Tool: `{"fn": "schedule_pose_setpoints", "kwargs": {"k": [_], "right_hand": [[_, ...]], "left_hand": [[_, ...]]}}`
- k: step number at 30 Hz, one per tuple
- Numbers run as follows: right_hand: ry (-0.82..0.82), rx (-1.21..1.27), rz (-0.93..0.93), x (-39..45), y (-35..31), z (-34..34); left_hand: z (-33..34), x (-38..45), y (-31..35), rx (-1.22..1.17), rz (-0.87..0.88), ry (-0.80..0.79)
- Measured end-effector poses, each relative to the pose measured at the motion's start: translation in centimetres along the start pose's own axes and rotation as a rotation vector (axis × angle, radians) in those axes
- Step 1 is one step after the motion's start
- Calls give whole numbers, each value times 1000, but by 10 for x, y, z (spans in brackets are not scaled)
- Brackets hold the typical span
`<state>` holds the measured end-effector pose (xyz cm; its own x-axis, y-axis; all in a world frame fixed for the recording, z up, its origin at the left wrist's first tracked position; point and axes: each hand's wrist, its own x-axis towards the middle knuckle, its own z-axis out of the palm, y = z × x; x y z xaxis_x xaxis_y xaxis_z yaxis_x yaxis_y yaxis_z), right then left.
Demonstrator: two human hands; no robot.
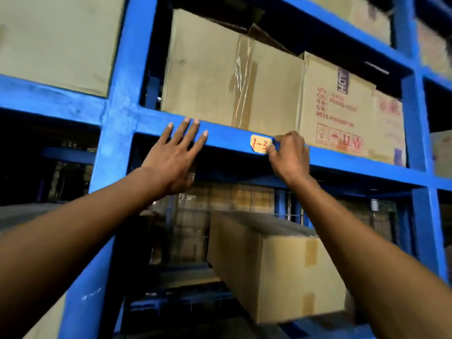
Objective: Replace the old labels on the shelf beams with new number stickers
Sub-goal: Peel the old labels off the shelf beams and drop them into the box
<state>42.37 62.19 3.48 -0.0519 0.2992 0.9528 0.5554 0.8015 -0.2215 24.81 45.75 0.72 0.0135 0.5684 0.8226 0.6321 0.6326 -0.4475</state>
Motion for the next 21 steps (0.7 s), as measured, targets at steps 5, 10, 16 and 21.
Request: {"fn": "schedule_pose_setpoints", "kwargs": {"k": [5,10,16,21], "right_hand": [[150,-59,-13,6,-3,26],[221,-59,-29,5,-5,31],[138,24,-81,11,-3,16],[61,441,10,-6,-2,4]], "left_hand": [[4,1,1,80,0,7],[0,1,6,91,-26,-33],[-8,2,8,53,-34,-80],[-12,-6,6,10,-13,-122]]}}
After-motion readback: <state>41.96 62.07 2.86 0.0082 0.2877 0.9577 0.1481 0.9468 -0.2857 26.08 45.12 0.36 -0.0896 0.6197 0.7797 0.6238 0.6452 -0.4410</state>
